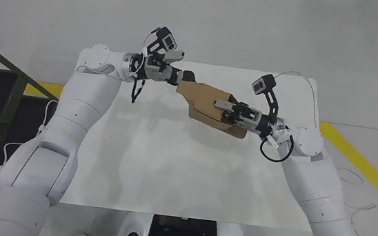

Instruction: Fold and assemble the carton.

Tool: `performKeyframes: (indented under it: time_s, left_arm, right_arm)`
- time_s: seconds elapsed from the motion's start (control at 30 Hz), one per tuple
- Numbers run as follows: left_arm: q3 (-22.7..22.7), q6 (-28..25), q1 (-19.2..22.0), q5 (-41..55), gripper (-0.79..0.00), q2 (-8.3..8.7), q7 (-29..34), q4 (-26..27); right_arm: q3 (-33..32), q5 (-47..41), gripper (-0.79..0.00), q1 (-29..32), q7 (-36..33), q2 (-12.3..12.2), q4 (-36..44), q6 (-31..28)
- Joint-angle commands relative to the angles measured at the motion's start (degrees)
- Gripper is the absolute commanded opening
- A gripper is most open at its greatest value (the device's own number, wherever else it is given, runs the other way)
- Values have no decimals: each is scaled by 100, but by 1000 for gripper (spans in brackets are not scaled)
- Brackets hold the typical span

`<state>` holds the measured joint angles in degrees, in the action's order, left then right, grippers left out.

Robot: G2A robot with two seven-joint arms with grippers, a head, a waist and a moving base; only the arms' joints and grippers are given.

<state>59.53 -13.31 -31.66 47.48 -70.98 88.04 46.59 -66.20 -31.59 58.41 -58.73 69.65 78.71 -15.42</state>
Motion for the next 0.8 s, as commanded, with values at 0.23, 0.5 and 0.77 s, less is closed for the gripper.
performKeyframes:
  time_s: [0.23,0.5,0.77]
  left_arm:
    - [-142,53,-12,1,0,-35,-4,104]
    - [-249,54,39,40,0,-55,-4,140]
    - [-257,-19,69,70,0,-39,-4,66]
  right_arm:
    - [-16,-61,-785,-89,101,12,-16,6]
    - [46,-37,-785,-40,121,20,72,17]
    - [-4,-25,-785,0,142,9,86,13]
